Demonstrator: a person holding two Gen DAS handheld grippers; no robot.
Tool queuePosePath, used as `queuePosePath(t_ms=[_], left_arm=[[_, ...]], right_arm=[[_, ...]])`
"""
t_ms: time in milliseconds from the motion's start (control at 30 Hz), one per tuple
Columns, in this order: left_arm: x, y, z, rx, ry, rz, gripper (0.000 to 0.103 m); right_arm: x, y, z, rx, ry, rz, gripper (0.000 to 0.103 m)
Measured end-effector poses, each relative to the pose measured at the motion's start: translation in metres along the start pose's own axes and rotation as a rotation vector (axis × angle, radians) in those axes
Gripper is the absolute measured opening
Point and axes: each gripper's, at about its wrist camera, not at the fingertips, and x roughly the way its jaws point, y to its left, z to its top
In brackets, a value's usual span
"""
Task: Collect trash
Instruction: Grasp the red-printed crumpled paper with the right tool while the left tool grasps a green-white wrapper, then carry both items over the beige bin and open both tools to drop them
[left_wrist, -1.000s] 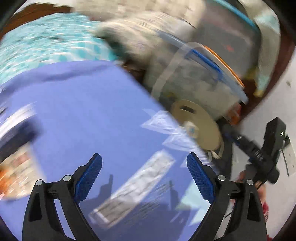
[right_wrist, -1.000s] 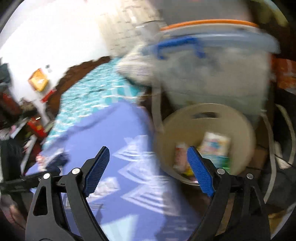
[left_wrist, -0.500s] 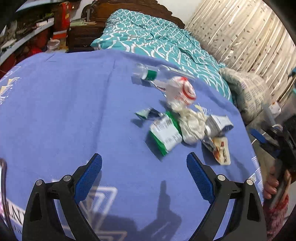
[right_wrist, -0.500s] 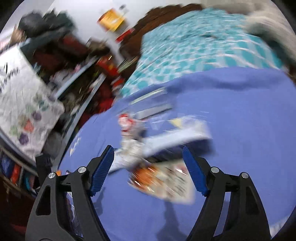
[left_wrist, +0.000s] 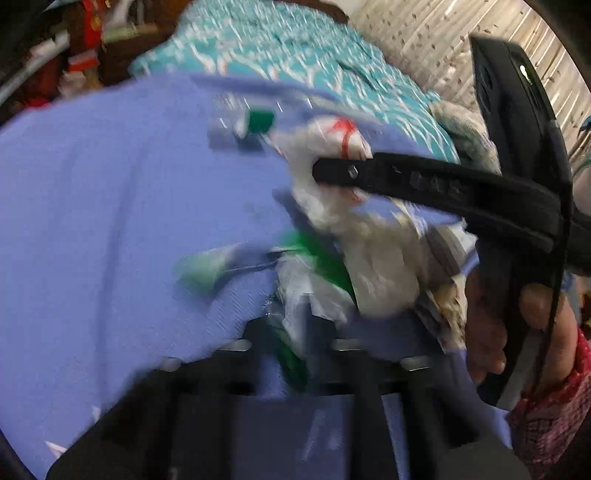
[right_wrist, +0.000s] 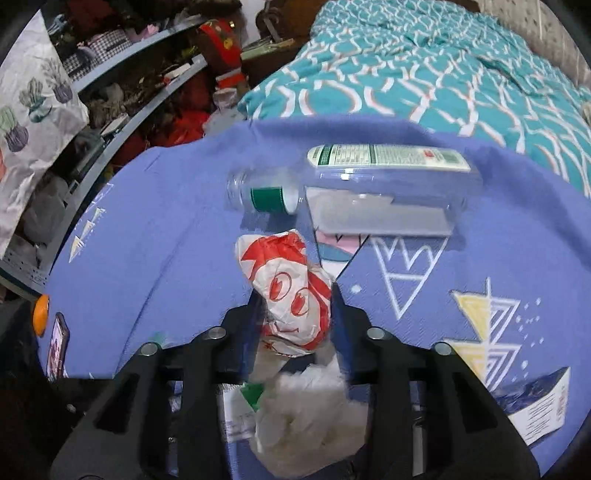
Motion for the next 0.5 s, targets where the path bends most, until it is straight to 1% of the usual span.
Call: queuePosePath(t_ms=[67, 167, 267, 300, 400, 500], left_arm=[[-0.008, 0.001, -0.007, -0.004, -0.018, 0.000, 0.005], [-0.037, 0.007, -0.022, -0.019, -0.078, -0.013, 0.004], [-0.068, 0.011, -0.041, -0.022, -0.131, -0.019, 0.004], [-0.076, 0.011, -0.047, -0.017, -0.138, -0.021, 0.004], [-0.094, 0.004, -0.074, 0.023, -0.131, -0.036, 0.004], [-0.102, -0.009, -0.104, 0.084, -0.095, -0.068, 0.004]], right_arm=[[-0.021, 0.004, -0.010, 0.014, -0.047, 0.044, 0.036], [-0.066, 0.018, -0.029, -0.024, -0.160, 0.043, 0.036], [-0.112, 0.025, -0.059, -0.036, -0.260, 0.063, 0.036], [-0.126, 0.025, -0.073, -0.031, -0.285, 0.071, 0.036], [-0.154, 0.026, -0.121, 0.004, -0.317, 0.093, 0.036], [-0.169, 0.023, -0.172, 0.033, -0.329, 0.080, 0.036]])
